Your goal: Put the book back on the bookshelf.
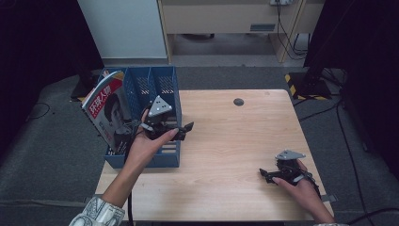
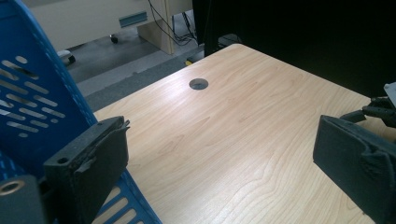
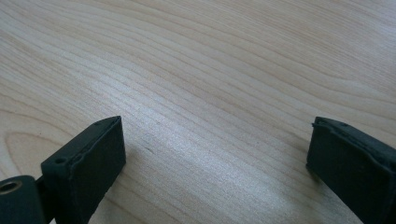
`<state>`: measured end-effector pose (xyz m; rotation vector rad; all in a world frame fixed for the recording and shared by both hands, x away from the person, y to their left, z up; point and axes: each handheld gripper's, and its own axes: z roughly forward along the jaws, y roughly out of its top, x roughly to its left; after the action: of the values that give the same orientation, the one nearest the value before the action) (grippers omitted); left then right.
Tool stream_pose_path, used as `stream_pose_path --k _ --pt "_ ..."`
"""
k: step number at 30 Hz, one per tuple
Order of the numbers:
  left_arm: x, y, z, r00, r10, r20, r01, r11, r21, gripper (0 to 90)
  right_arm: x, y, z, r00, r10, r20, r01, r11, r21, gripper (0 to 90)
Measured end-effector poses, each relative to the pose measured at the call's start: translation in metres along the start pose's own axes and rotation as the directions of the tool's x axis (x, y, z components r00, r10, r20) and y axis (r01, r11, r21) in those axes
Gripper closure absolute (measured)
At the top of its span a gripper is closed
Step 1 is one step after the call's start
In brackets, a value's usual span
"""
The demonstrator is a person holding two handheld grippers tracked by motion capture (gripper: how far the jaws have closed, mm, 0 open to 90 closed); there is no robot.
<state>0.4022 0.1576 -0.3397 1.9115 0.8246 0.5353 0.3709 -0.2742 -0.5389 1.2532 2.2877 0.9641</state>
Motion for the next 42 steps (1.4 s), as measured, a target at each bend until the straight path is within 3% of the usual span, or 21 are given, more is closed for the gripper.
stream_pose_path --k 15,30,34,42 --pt "-0.016 -0.013 0.011 0.9991 0.014 0.041 -0.015 0.9998 0.013 3.1 0.0 0.0 0.0 1.0 0.0 -0.003 0.0 1.0 0.001 4.8" --pt "-0.028 -0.023 0.027 0.9999 0.009 0.008 -0.01 0.9982 0.06 2.1 0.0 0.0 0.0 1.0 0.0 0.0 0.0 1.0 0.001 4.6" --pt "-0.032 -0.027 0.034 0.9999 0.008 0.011 -0.009 0.9968 0.08 2.2 0.0 0.0 0.0 1.0 0.001 0.003 -0.001 1.0 0.001 4.5" --pt "-0.046 -0.03 0.043 0.9996 0.014 0.024 -0.015 0.9972 0.074 2.6 0.0 0.0 0.0 1.0 -0.001 0.009 0.001 1.0 -0.003 4.5"
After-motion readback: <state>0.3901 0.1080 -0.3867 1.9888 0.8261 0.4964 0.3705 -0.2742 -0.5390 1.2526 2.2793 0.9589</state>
